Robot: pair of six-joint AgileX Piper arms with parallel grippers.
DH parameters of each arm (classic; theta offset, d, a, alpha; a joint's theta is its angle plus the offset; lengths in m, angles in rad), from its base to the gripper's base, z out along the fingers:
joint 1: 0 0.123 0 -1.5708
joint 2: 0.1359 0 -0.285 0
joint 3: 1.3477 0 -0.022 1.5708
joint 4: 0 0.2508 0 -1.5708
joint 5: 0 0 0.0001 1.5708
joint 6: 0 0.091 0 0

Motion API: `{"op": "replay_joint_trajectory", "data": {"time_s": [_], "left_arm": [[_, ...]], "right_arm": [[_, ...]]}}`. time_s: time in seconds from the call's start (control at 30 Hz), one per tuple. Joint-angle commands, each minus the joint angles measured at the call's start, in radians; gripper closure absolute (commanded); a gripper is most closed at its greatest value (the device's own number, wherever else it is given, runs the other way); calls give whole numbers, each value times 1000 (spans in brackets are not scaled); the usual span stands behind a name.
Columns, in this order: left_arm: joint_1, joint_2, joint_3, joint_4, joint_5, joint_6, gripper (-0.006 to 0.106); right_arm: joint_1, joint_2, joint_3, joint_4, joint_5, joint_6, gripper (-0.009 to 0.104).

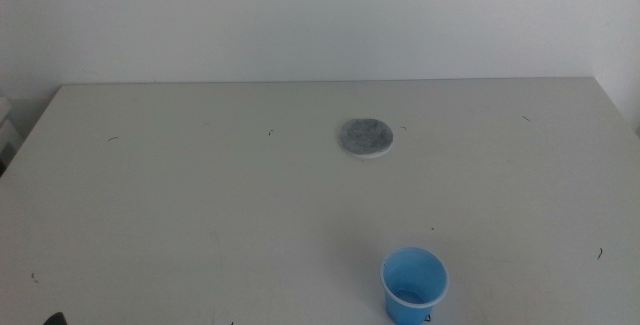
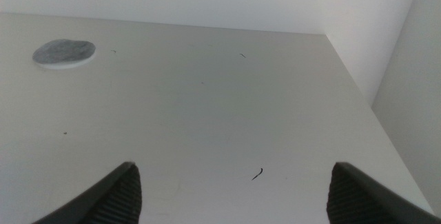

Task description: Place an empty cup on a cup mat.

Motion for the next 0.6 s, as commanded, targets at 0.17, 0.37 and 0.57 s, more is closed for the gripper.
{"op": "replay_joint_trajectory", "data": {"time_s": [0.17,0.37,0.57], "left_arm": [[1,-4,-6,0,-67,-11,-5],[1,-4,-6,0,-67,-11,-5],[1,-4,-6,0,-67,-11,-5]], "right_arm": [[-7,-19,-86,-13,-40,-16,10],[-7,43,-194,-17,64,-13,10],[-7,168,-330,-17,113,-13,10]]}}
